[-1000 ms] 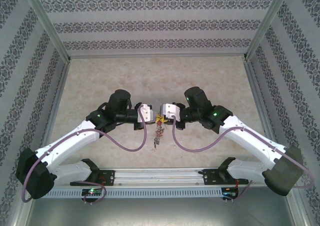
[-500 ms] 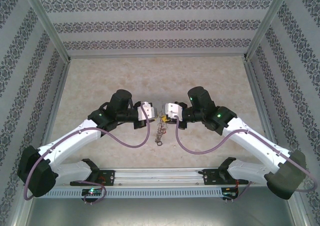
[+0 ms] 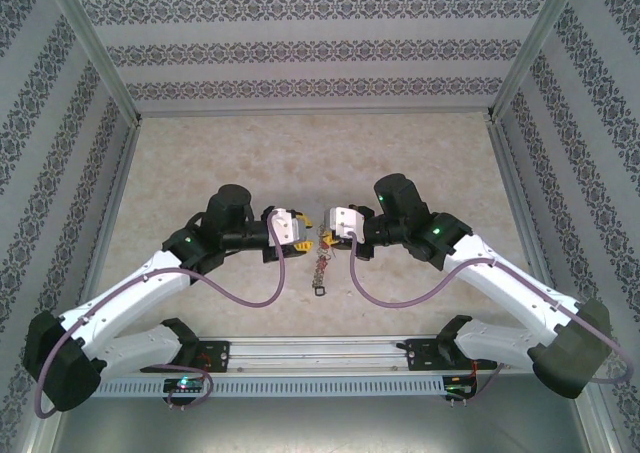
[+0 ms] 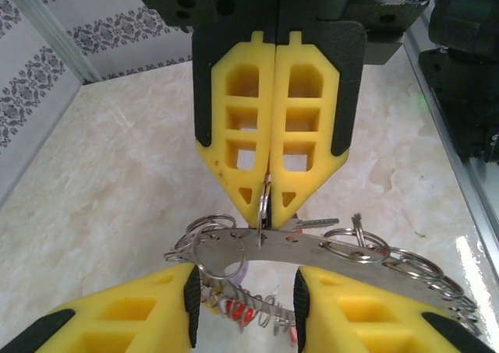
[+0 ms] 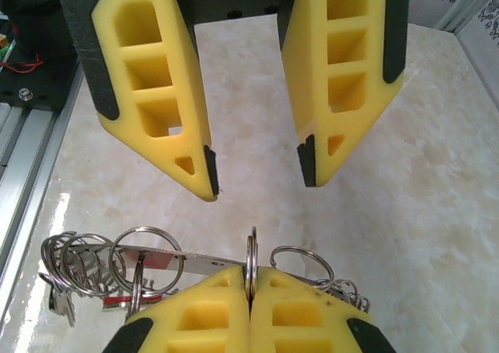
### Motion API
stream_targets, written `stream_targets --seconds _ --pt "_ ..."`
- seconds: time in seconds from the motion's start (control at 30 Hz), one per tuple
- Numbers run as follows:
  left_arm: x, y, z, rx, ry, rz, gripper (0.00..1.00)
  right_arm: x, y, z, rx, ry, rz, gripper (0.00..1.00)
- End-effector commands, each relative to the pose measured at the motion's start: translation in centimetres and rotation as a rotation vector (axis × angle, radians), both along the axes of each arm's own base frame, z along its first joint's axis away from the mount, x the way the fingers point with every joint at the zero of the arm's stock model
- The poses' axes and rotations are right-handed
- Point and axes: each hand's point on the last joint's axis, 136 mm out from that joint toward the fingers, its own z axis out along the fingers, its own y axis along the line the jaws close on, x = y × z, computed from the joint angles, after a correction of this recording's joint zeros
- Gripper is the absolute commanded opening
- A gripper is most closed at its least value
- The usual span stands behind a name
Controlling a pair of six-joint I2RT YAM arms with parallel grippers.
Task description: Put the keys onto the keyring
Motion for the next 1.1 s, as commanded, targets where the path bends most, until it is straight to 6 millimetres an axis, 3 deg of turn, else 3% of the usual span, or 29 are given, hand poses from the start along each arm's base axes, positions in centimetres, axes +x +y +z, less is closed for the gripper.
stream_targets --seconds 0.0,0.17,0.63,0.87,0.9,0.97,1.07 --pt "0.1 -0.6 1.1 -0.030 0.017 -0.025 0.38 -0.5 0.7 1.6 0.049 -0.022 0.051 0.00" --pt "0.1 -1.5 0.6 -0.024 0.060 -0.065 0.29 -0.7 0.8 1.3 0.046 -0.014 0.050 0.00" --pt "0.0 -2.4 1.1 -0.072 0.093 -0.092 0.25 -0.9 1.0 1.0 0.038 -0.009 0.056 0.00" --pt "-0.1 -2.8 1.4 -0.065 0.097 -0.105 0.00 -0.8 1.2 0.7 0.029 -0.004 0.058 0.00" --pt "-0.1 -2.8 1.4 -0.061 0.100 -0.101 0.00 -0.8 1.2 0.6 0.027 -0.002 0.056 0.00" --pt "0.0 -2.8 1.6 -0.064 0.097 -0.097 0.00 -0.8 1.0 0.7 0.027 -0.003 0.050 0.05" --pt "-0.3 -2.7 1.8 -0.084 0.085 -0.107 0.00 -0.5 0.2 0.7 0.037 -0.013 0.021 0.20"
